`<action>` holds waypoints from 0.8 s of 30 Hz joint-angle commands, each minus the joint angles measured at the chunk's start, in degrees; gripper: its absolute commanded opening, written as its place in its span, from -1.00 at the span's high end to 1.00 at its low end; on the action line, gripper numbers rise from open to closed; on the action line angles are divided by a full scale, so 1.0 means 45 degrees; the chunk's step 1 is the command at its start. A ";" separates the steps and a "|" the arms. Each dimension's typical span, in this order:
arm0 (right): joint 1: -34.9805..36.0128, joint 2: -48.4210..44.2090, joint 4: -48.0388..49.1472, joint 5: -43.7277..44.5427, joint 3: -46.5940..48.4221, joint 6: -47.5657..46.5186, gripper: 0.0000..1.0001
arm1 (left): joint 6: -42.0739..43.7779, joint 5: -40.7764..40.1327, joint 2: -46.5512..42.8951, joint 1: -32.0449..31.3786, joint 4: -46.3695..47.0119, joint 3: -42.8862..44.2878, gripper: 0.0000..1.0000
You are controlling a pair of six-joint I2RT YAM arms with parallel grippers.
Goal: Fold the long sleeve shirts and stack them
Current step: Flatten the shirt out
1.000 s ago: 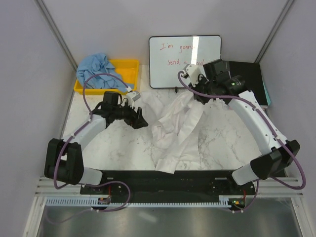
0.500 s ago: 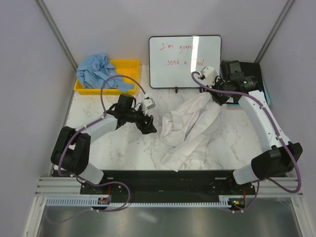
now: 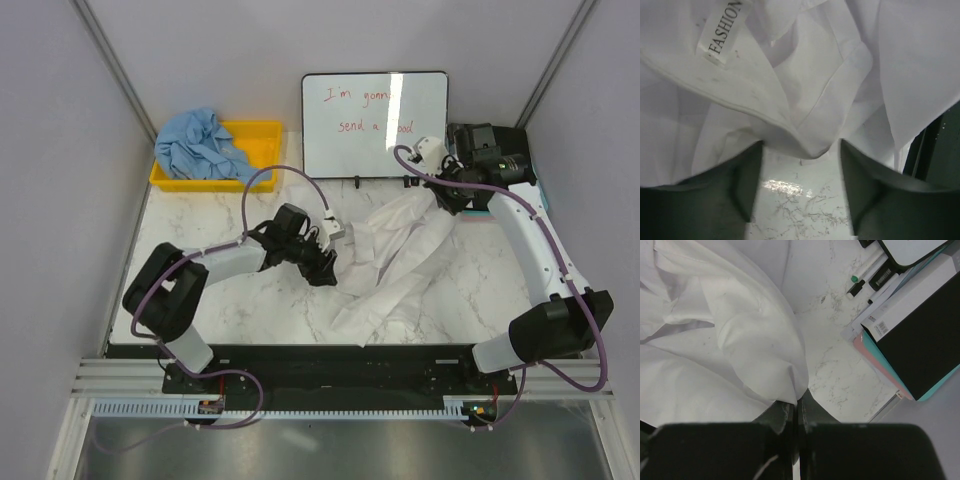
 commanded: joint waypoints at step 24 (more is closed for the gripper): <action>-0.2928 -0.3360 0.0418 -0.2596 -0.1952 -0.6517 1.00 | 0.3228 0.0350 -0.7583 -0.5310 -0.8842 0.3505 0.97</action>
